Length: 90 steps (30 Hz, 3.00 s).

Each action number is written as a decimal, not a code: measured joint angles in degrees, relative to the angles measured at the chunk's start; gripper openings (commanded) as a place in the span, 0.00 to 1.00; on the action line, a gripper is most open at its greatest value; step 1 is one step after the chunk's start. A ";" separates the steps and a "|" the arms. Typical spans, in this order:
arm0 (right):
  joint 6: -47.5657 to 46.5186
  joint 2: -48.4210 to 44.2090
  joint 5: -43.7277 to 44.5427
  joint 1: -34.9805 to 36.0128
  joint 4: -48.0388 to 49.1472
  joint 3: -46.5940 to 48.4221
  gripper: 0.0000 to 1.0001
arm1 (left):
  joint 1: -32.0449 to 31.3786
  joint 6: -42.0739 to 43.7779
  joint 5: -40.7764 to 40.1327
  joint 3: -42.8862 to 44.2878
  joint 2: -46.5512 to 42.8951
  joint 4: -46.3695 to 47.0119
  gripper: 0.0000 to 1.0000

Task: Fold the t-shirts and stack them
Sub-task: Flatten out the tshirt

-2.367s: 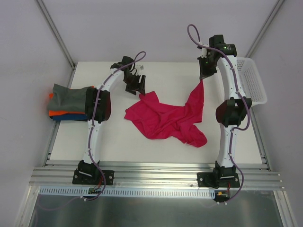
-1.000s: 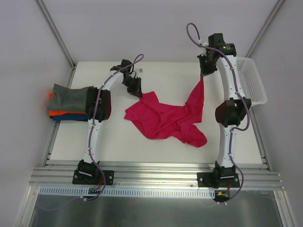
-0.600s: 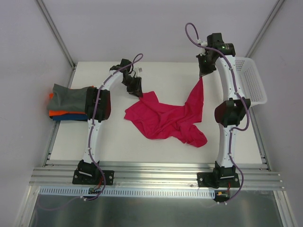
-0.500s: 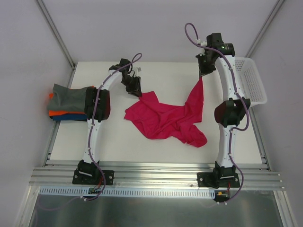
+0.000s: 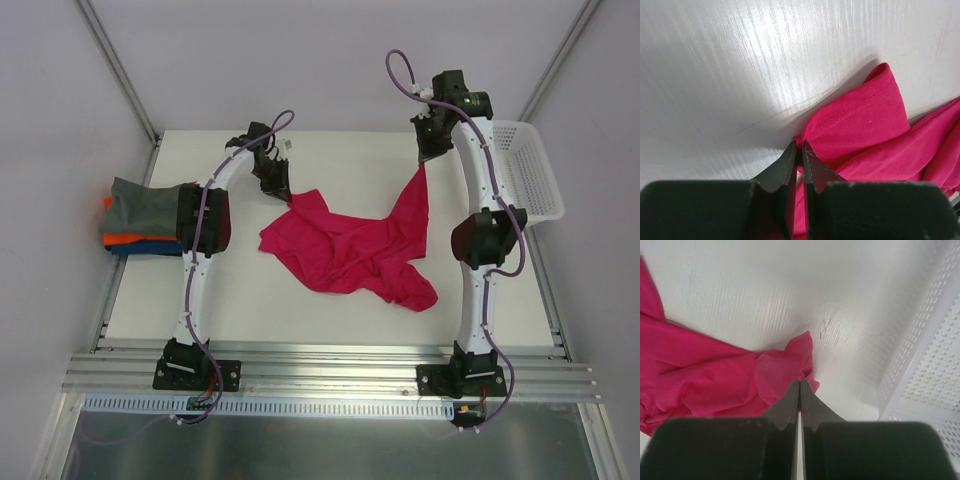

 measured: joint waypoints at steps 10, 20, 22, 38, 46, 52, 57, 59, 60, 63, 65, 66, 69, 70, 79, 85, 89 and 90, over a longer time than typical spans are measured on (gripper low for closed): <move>-1.14 0.00 3.87 0.46 0.85 0.02 0.01 | 1.55 1.77 -2.38 -0.02 -1.97 -0.66 0.00; -4.46 -7.37 8.13 -2.51 2.43 0.02 0.01 | 4.00 6.34 -2.49 14.29 -11.50 -6.25 0.00; -5.35 -11.08 8.70 -2.54 3.32 0.07 0.01 | 3.91 7.37 -1.38 14.29 -16.00 -7.21 0.00; 0.02 -32.04 5.46 -2.45 10.64 -5.01 0.01 | 1.95 16.70 -6.58 3.80 -41.31 -12.22 0.00; 6.82 -52.46 -1.88 -2.32 14.49 -21.64 0.01 | 1.95 19.21 -9.84 -3.50 -58.36 -13.75 0.00; 7.63 -69.33 -4.70 -2.38 16.00 -32.20 0.01 | 2.01 20.06 -11.04 -2.56 -67.43 -14.16 0.00; 5.84 -75.36 -3.80 -2.38 16.04 -33.90 0.01 | 2.12 20.39 -13.27 -0.59 -69.59 -13.90 0.00; 4.15 -75.23 -0.98 -2.45 17.09 -33.79 0.01 | 2.12 20.90 -14.36 1.11 -68.35 -13.66 0.00; 3.45 -74.69 0.52 -2.45 17.75 -33.73 0.01 | 2.12 21.11 -14.82 2.40 -67.25 -13.35 0.00; 1.97 -71.52 3.93 -2.49 20.55 -33.33 0.01 | 2.12 21.79 -15.82 7.21 -62.47 -11.34 0.00; 1.49 -67.71 5.73 -2.49 22.93 -32.72 0.01 | 2.12 22.36 -16.50 10.10 -58.45 -9.55 0.00; 1.36 -65.20 6.58 -2.49 23.80 -31.87 0.01 | 2.12 22.53 -16.83 11.17 -56.11 -8.76 0.00; 0.96 -57.00 8.15 -2.51 25.92 -27.78 0.01 | 2.14 22.73 -17.00 13.90 -49.59 -7.37 0.00; 0.74 -53.99 8.39 -2.51 26.45 -26.10 0.01 | 2.14 22.75 -17.00 14.84 -47.25 -7.23 0.00; 0.48 -40.15 8.68 -2.62 27.50 -21.59 0.01 | 1.14 23.32 -16.98 18.99 -36.46 -7.10 0.00; 0.50 -47.41 8.04 -2.64 27.43 -23.02 0.01 | -5.55 24.68 -17.49 18.67 -39.58 -6.08 0.00; 0.46 -59.89 7.96 -2.67 25.77 -28.68 0.01 | -9.44 25.62 -18.14 11.82 -47.23 -5.35 0.00; 0.59 -63.30 7.96 -2.69 24.94 -29.97 0.01 | -9.66 25.75 -18.38 9.49 -49.90 -5.07 0.00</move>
